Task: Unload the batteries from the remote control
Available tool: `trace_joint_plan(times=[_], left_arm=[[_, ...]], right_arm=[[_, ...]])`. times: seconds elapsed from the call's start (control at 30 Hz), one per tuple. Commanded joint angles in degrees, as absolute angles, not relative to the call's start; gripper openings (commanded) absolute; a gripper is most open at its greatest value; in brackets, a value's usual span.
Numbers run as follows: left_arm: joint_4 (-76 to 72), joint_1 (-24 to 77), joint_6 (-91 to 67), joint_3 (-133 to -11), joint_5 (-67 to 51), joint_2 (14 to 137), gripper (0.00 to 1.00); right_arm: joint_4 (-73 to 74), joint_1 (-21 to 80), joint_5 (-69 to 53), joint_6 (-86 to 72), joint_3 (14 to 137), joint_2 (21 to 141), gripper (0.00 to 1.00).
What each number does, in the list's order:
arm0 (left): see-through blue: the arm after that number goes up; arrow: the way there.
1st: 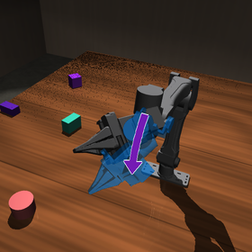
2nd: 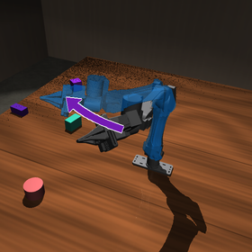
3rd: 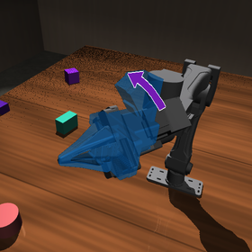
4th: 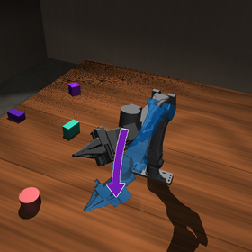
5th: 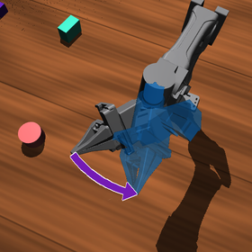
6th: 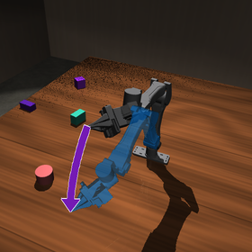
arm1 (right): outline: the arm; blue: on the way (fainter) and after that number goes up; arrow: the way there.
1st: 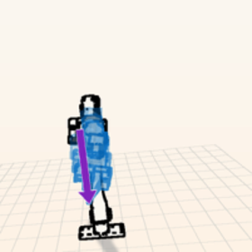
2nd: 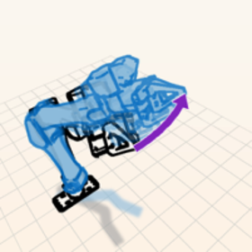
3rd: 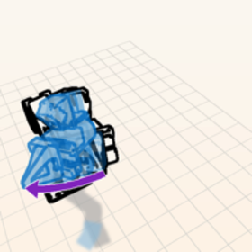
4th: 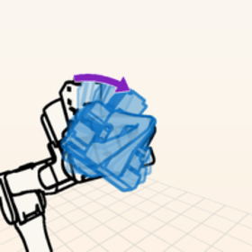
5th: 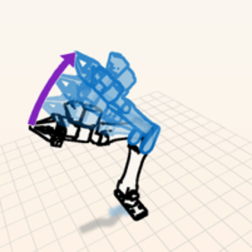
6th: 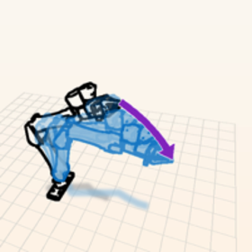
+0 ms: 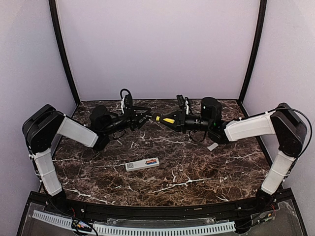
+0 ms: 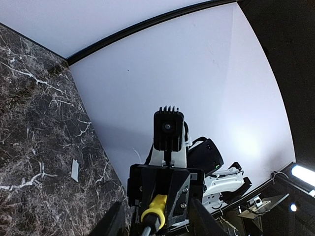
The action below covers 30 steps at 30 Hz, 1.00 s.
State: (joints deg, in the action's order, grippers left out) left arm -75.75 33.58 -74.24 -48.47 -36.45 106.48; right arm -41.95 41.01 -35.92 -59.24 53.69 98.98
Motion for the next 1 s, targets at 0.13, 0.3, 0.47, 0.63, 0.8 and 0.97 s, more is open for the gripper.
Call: trace_joint_plan(times=[0.13,0.3,0.47,0.63,0.8,0.97], left_arm=[[-73.5,33.6,-70.0,-44.6,-36.6,103.5,0.6],[-66.7,33.6,-64.3,-41.3,-36.0,99.5,0.74],[-56.3,33.6,-56.4,-38.7,-34.9,93.7,0.78],[-37.0,33.5,-43.9,-37.4,-29.4,85.8,0.84],[-12.7,33.6,-29.8,-40.5,-16.0,76.0,0.98],[-8.6,33.5,-22.4,-38.2,-3.0,68.0,0.99]], right_arm=[[-35.6,41.7,-33.0,-54.0,53.1,93.9,0.0],[-28.7,41.7,-30.0,-49.2,52.7,90.6,0.0],[-20.9,41.7,-25.6,-43.9,52.5,86.8,0.0],[-15.6,41.5,-21.8,-40.1,52.0,83.7,0.0],[-13.9,41.2,-19.4,-38.6,51.3,81.7,0.0],[-13.1,40.9,-18.5,-37.5,51.1,80.8,0.0]])
